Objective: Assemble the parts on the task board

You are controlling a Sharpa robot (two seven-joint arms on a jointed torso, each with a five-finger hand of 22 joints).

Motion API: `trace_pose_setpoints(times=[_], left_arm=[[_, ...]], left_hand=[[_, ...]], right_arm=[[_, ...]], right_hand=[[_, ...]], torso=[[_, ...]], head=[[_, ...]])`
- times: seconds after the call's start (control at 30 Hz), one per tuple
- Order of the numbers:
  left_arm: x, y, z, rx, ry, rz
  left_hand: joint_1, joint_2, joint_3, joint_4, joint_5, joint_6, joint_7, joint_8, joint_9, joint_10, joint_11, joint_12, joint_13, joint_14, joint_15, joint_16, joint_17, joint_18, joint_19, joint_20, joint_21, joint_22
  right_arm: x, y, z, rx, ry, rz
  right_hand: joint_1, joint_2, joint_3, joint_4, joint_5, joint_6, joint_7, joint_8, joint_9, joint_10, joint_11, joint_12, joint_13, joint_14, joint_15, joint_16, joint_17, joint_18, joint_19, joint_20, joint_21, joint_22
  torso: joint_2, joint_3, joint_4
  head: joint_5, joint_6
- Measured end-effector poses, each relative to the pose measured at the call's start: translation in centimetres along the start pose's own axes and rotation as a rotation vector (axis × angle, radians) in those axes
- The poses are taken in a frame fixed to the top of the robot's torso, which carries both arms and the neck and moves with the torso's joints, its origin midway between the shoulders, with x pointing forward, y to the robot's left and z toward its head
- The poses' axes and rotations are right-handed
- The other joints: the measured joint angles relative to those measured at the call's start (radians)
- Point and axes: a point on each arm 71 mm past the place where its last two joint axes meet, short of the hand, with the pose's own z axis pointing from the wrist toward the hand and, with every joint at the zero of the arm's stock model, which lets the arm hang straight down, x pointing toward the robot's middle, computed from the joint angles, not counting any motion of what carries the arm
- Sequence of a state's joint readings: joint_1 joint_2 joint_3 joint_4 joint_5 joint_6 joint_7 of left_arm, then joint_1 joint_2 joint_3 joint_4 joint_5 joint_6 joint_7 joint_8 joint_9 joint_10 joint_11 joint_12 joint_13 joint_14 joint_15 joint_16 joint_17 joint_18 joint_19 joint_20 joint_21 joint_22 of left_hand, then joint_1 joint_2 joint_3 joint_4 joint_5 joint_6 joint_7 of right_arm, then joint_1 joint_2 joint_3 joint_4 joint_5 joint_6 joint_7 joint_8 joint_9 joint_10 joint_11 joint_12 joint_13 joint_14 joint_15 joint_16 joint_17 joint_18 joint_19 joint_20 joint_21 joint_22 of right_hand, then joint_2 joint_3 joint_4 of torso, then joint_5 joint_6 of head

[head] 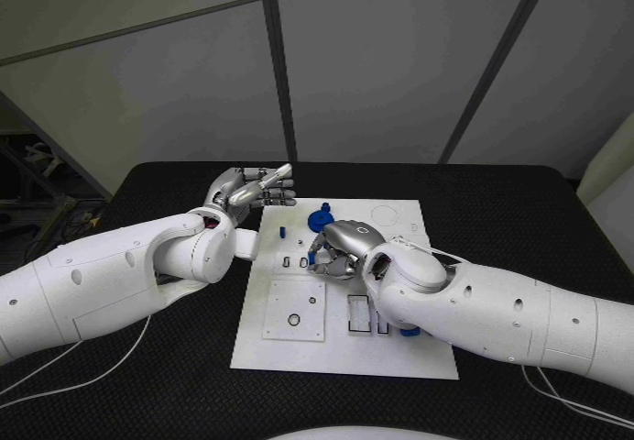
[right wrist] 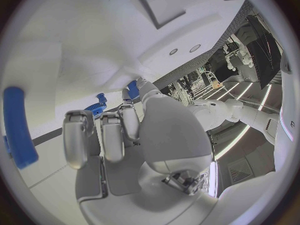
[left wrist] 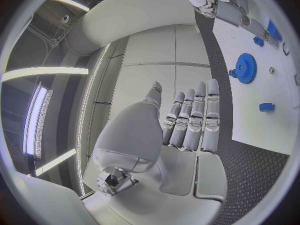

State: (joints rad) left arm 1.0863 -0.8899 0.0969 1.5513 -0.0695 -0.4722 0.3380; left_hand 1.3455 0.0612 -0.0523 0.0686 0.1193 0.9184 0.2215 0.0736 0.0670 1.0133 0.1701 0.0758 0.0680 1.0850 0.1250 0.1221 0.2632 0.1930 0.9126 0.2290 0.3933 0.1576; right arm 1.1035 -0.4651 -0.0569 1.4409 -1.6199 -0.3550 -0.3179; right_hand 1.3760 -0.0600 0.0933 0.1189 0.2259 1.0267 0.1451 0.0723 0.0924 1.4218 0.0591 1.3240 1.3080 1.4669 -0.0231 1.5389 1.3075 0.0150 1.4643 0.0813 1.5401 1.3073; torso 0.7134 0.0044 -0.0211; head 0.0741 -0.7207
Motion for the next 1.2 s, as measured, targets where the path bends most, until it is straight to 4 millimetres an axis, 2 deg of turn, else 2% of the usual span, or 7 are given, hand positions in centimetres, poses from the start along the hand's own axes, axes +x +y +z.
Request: trace_pose_setpoints(times=[0.17, 0.37, 0.5, 0.7, 0.97, 1.1, 1.2], left_arm=[[0.0, 0.0, 0.0, 0.000, 0.000, 0.000], [0.0, 0.0, 0.0, -0.001, -0.001, 0.000], [0.0, 0.0, 0.0, -0.001, -0.001, 0.000], [0.0, 0.0, 0.1, -0.001, -0.002, 0.001], [-0.3, 0.1, 0.1, -0.002, -0.007, 0.003], [-0.5, 0.1, 0.2, -0.003, -0.008, 0.007], [-0.6, 0.2, 0.3, -0.004, -0.005, 0.016]], left_hand=[[0.004, 0.004, 0.000, 0.000, 0.000, 0.000, 0.000, 0.000, 0.000, 0.000, 0.000, 0.000, 0.000, 0.000, 0.000, 0.000, 0.000, 0.000, 0.000, 0.000, 0.000, 0.000], [0.004, 0.004, 0.000, 0.000, 0.000, 0.000, 0.000, 0.000, 0.000, 0.000, 0.000, 0.000, 0.000, 0.000, 0.000, 0.000, 0.001, 0.000, 0.000, 0.000, 0.000, 0.000], [0.004, 0.004, 0.000, 0.000, 0.000, 0.000, 0.000, 0.000, 0.000, 0.000, 0.000, 0.000, 0.000, 0.000, 0.000, 0.000, 0.001, 0.000, 0.000, 0.000, 0.000, 0.000], [0.004, 0.004, 0.000, 0.000, 0.000, 0.000, 0.000, 0.000, 0.000, 0.000, 0.000, -0.003, 0.000, 0.000, 0.000, 0.000, 0.001, 0.000, 0.000, 0.000, 0.000, 0.000], [0.008, 0.008, 0.003, -0.008, 0.000, 0.011, -0.011, 0.000, 0.000, 0.007, -0.003, -0.004, 0.000, 0.001, -0.001, -0.004, 0.008, 0.000, -0.011, 0.000, 0.000, -0.002], [0.010, 0.010, 0.001, -0.012, 0.000, 0.037, -0.021, 0.006, 0.002, 0.044, -0.015, 0.004, 0.004, 0.027, -0.013, -0.004, 0.017, 0.000, -0.011, 0.000, 0.000, -0.001], [0.010, 0.010, 0.001, -0.012, 0.000, 0.058, -0.028, 0.008, 0.002, 0.084, -0.026, 0.016, 0.010, 0.071, -0.027, 0.014, 0.031, 0.000, 0.012, -0.018, 0.020, 0.008]], right_arm=[[0.0, 0.0, 0.0, 0.001, 0.000, 0.000], [0.1, 0.0, -0.1, 0.004, 0.001, 0.000], [0.3, 0.1, -0.2, 0.002, 0.003, 0.009], [0.3, 0.1, -0.6, 0.007, -0.014, 0.031], [-0.5, -0.3, -1.8, -0.008, -0.073, 0.087], [-1.1, -0.6, -2.8, -0.035, -0.102, 0.128], [-1.6, -0.7, -3.5, -0.063, -0.117, 0.164]], right_hand=[[-0.011, -0.001, -0.007, 0.007, -0.015, -0.006, 0.004, 0.000, 0.000, -0.007, 0.000, -0.006, 0.000, 0.000, 0.000, 0.000, 0.000, 0.000, 0.003, 0.005, -0.004, 0.000], [-0.040, -0.022, -0.028, 0.028, -0.059, -0.064, 0.011, -0.007, -0.003, -0.049, 0.011, -0.061, 0.000, -0.002, 0.010, 0.000, 0.000, 0.000, 0.002, 0.011, -0.006, 0.000], [-0.056, -0.054, -0.041, 0.077, -0.076, -0.174, 0.038, -0.004, -0.029, -0.118, 0.032, -0.157, -0.038, -0.002, 0.027, 0.000, 0.000, 0.000, 0.000, 0.026, -0.018, 0.000], [-0.018, -0.095, -0.066, 0.157, -0.072, -0.220, 0.045, -0.002, -0.024, -0.123, 0.037, -0.163, -0.056, -0.002, 0.034, 0.000, 0.000, 0.000, 0.003, 0.037, -0.021, 0.000], [0.007, -0.083, -0.067, 0.166, -0.066, -0.228, 0.044, 0.000, -0.024, -0.123, 0.037, -0.150, -0.054, -0.002, 0.034, 0.000, 0.000, 0.000, 0.003, 0.037, -0.021, 0.000], [0.013, -0.077, -0.067, 0.166, -0.061, -0.236, 0.043, 0.004, -0.024, -0.123, 0.037, -0.142, -0.051, -0.002, 0.034, 0.000, 0.000, 0.000, 0.003, 0.037, -0.021, 0.000], [0.030, -0.060, -0.059, 0.164, -0.058, -0.231, 0.040, 0.019, -0.020, -0.123, 0.037, -0.136, -0.049, -0.002, 0.034, 0.000, 0.000, 0.000, 0.003, 0.037, -0.021, 0.000]], torso=[[0.000, -0.0001, 0.0000], [0.000, -0.0001, 0.0001], [0.000, -0.0002, 0.0004], [0.000, -0.0001, 0.0007], [-0.001, 0.0006, 0.0002], [-0.002, 0.0012, -0.0021], [-0.004, 0.0012, -0.0035]], head=[[0.000, 0.000], [0.000, -0.001], [0.000, -0.001], [0.002, -0.001], [0.006, 0.002], [0.006, 0.006], [0.005, 0.008]])
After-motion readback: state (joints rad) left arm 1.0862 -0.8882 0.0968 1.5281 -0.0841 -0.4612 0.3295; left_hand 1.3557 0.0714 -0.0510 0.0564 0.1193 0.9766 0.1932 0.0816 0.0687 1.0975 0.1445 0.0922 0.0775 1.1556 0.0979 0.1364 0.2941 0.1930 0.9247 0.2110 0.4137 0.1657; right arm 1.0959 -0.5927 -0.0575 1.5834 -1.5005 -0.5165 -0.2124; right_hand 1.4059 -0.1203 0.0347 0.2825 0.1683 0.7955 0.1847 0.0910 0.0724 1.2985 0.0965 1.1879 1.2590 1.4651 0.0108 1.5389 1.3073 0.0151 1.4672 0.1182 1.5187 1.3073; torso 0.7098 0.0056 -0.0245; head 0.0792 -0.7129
